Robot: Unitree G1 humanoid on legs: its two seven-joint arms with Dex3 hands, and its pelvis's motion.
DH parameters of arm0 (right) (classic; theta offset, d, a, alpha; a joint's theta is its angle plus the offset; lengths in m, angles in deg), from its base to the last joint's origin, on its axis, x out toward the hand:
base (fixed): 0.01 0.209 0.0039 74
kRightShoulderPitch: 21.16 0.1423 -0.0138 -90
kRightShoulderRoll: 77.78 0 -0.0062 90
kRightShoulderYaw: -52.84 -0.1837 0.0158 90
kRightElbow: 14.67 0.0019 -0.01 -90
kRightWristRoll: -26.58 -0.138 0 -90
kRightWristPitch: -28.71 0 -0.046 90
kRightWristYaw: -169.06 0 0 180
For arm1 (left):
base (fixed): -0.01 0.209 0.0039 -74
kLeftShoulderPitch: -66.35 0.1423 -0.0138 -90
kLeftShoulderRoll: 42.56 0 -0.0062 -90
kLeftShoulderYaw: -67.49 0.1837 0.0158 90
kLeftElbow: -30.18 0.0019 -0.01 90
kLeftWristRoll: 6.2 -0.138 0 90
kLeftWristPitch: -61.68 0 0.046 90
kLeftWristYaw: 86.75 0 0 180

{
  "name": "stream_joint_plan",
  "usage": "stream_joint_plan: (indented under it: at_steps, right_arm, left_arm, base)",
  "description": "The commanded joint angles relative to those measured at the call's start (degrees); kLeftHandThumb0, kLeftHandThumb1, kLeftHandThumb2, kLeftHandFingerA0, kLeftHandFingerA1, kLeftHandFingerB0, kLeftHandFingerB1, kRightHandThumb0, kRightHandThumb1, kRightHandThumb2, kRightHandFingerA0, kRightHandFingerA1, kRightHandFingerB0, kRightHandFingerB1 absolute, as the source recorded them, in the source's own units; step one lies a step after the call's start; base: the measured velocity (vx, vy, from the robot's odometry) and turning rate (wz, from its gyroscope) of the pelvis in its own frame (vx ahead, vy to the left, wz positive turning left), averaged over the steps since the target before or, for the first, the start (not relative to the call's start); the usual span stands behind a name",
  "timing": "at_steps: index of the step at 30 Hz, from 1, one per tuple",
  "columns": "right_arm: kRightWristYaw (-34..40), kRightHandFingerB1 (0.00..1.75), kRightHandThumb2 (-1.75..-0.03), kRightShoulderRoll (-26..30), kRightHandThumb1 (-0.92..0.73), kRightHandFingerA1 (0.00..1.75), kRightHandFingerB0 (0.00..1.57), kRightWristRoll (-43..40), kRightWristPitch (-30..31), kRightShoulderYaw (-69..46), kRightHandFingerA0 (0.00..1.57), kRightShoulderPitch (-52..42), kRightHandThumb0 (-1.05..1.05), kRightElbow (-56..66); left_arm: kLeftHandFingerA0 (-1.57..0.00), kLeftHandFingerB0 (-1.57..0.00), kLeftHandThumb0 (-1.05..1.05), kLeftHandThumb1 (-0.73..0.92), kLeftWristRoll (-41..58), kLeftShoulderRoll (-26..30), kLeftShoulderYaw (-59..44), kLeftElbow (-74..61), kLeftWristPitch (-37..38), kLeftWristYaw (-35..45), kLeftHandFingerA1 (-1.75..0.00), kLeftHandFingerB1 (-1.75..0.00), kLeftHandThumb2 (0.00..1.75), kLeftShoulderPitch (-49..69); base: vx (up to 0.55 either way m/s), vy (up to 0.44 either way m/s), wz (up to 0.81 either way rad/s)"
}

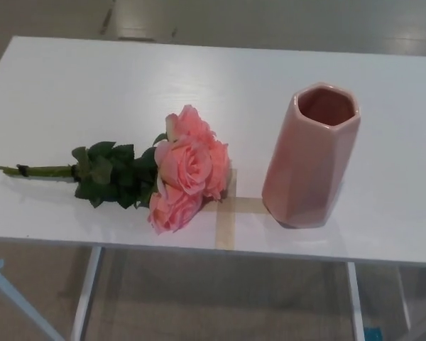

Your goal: Use the left hand to pick up the rose and then lift and insert it into the pink vase.

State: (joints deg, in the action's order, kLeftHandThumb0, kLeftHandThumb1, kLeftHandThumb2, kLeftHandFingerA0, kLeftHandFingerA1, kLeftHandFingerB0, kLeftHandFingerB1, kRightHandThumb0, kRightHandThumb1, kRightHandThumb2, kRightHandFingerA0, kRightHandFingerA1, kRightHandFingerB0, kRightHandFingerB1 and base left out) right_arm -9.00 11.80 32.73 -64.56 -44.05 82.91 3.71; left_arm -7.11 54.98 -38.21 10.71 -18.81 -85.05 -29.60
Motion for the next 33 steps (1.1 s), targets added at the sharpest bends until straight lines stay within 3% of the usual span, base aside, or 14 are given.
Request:
stream_joint_plan:
  at_steps: [1, 13, 15, 17, 18, 22, 23, 24, 26, 28, 29, 30, 32, 33]
  right_arm:
    - [0.28, 0.39, -0.59, 0.54, -0.66, 0.42, 0.53, -0.41, -1.32, -0.02, 0.62, 0.02, -0.33, -0.97]
    - [0.23, 0.39, -0.60, 0.83, -0.65, 0.41, 0.55, -0.32, -1.29, 0.14, 0.62, -0.18, -0.33, -1.35]
    - [0.21, 0.39, -0.60, 1.03, -0.65, 0.41, 0.55, -0.22, -1.15, 0.23, 0.62, -0.05, -0.33, -1.36]
    - [0.23, 0.39, -0.60, 1.16, -0.65, 0.41, 0.55, 0.02, -1.16, 0.51, 0.62, -0.01, -0.33, -1.37]
    - [0.56, 0.39, -0.59, 1.17, -0.66, 0.41, 0.55, 0.48, -0.91, 1.02, 0.62, -0.06, -0.33, -1.40]
    - [0.70, 0.39, -0.59, 1.36, -0.66, 0.41, 0.55, 0.54, -0.75, 1.50, 0.62, -0.10, -0.33, -1.37]
    - [1.11, 0.39, -0.60, 1.44, -0.68, 0.41, 0.56, 0.98, -0.50, 2.02, 0.64, -0.04, -0.37, -1.36]
    - [1.77, 0.55, -0.92, 1.53, -0.55, 0.61, 0.46, 1.56, -0.22, 2.70, 0.58, 0.04, -0.35, -1.37]
    - [1.79, 0.39, -0.60, 1.49, -0.67, 0.42, 0.57, 1.29, -0.38, 2.56, 0.66, 0.01, -0.37, -1.41]
    - [2.01, 0.39, -0.61, 1.51, -0.67, 0.42, 0.58, 1.43, -0.41, 2.84, 0.66, -0.03, -0.37, -1.46]
    - [1.88, 0.39, -0.61, 1.50, -0.67, 0.42, 0.58, 1.19, -0.49, 2.69, 0.66, -0.04, -0.37, -1.46]
    - [1.72, 0.55, -0.92, 1.46, -0.55, 0.61, 0.48, 0.86, -0.67, 2.45, 0.59, -0.13, -0.36, -1.38]
    - [1.72, 0.55, -0.92, 1.50, -0.56, 0.61, 0.48, 0.85, -0.78, 2.52, 0.58, -0.20, -0.37, -1.32]
    - [1.63, 0.55, -0.92, 1.53, -0.56, 0.60, 0.49, 0.97, -0.85, 2.67, 0.58, -0.21, -0.37, -1.33]
  left_arm:
    - [-0.40, -0.35, -0.41, 0.46, 0.87, 0.15, -0.27, 1.12, 2.17, -0.77, -0.44, -0.42, 0.68, 0.11]
    - [-0.39, -0.32, -0.48, 0.51, -1.68, -0.08, 3.25, -2.10, 7.44, 3.78, -0.36, -0.32, 0.56, 1.40]
    - [-0.33, -0.18, -0.51, 0.37, -2.94, 0.71, 5.45, -4.28, 10.29, 4.84, -0.50, -0.42, 0.78, 2.42]
    - [-0.33, -0.29, -0.54, 0.51, -2.91, 1.48, 7.04, -8.23, 12.87, 6.62, -0.34, -0.31, 0.56, 4.25]
    - [-0.10, -0.10, -0.29, 0.26, -1.63, 2.13, 7.83, -14.04, 16.52, 10.98, -0.51, -0.49, 0.87, 7.23]
    - [-0.08, -0.08, -0.30, 0.25, -0.66, 2.77, 9.13, -20.11, 16.39, 13.95, -0.50, -0.48, 0.86, 9.89]
    - [-0.08, -0.11, -0.66, 0.41, 1.60, 5.31, 11.03, -30.32, 13.78, 20.58, -0.32, -0.35, 0.72, 14.02]
    - [-0.06, -0.12, -0.66, 0.42, 5.60, 9.59, 14.07, -46.68, 9.55, 31.56, -0.31, -0.35, 0.71, 20.45]
    - [-0.01, 0.00, -0.32, 0.22, 7.49, 10.87, 14.73, -51.30, 7.55, 34.09, -0.49, -0.46, 0.83, 22.14]
    - [-0.01, 0.00, -0.31, 0.24, 11.70, 13.64, 16.13, -58.32, 3.75, 39.79, -0.48, -0.46, 0.83, 24.62]
    - [-0.19, -0.21, -0.56, 0.46, 12.82, 14.41, 16.44, -59.71, 2.68, 41.32, -0.30, -0.28, 0.54, 25.04]
    - [-0.12, -0.12, -0.26, 0.25, 16.26, 16.71, 18.20, -62.29, 0.62, 47.52, -0.52, -0.50, 0.85, 24.88]
    - [-0.31, -0.31, -0.50, 0.45, 19.16, 18.27, 19.67, -64.09, -1.15, 52.58, -0.35, -0.32, 0.54, 24.33]
    - [-0.31, -0.29, -0.55, 0.38, 20.61, 18.87, 20.35, -65.11, -2.32, 54.72, -0.46, -0.42, 0.70, 23.92]
  base:
    - [0.00, 0.000, 0.00]
    - [0.00, 0.000, 0.00]
    - [0.00, 0.000, 0.00]
    - [0.00, 0.000, 0.00]
    - [0.00, 0.000, 0.00]
    - [0.00, 0.000, 0.00]
    - [0.00, 0.000, 0.00]
    - [0.00, 0.000, 0.00]
    - [0.00, 0.000, 0.00]
    - [0.00, 0.000, 0.00]
    - [0.00, 0.000, 0.00]
    - [0.00, 0.000, 0.00]
    - [0.00, 0.000, 0.00]
    - [0.00, 0.000, 0.00]
